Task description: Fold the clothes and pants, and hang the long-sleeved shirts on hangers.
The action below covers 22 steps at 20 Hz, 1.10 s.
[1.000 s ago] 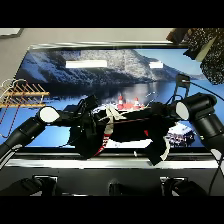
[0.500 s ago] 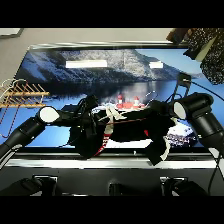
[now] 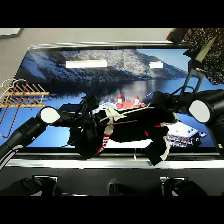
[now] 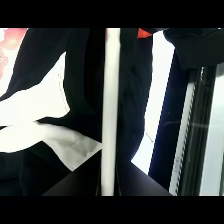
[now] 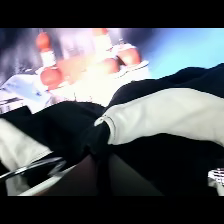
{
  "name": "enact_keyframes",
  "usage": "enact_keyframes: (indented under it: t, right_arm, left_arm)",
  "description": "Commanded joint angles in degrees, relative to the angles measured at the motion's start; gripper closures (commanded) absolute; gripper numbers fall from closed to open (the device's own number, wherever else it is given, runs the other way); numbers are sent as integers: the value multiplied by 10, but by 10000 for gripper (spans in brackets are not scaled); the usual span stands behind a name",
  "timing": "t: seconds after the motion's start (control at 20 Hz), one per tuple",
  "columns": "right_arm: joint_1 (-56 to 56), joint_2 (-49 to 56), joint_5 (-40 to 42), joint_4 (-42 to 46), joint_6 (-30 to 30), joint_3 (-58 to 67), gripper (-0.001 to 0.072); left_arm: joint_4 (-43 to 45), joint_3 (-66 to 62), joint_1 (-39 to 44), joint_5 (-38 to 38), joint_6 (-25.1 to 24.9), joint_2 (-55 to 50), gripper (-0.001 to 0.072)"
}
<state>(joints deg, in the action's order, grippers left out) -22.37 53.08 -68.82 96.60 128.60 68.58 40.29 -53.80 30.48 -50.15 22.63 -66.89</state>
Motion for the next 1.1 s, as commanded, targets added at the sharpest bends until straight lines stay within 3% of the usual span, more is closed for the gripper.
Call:
enact_keyframes:
  t: [0.0, 0.45, 0.6, 0.7, 0.8, 1.05]
  right_arm:
    - [-40, -3, -27, -18, -11, 15, 670]
    - [-68, 5, -30, 11, -14, 14, 667]
    - [-68, 7, -31, 10, -29, 14, 497]
    - [-68, 4, -35, 8, -42, 14, 479]
    - [-68, -9, -43, 12, -50, 14, 341]
    - [-67, -68, -87, 34, -41, 14, 307]
  left_arm:
    - [-9, 0, 5, 8, -1, 0, 668]
    - [-42, 0, 10, 24, -3, 0, 668]
    - [-44, 0, 12, 31, -3, 0, 668]
    - [-44, 0, 12, 33, -3, 0, 668]
    - [-44, 0, 12, 33, -3, 0, 668]
    - [-43, 0, 12, 33, -3, 0, 668]
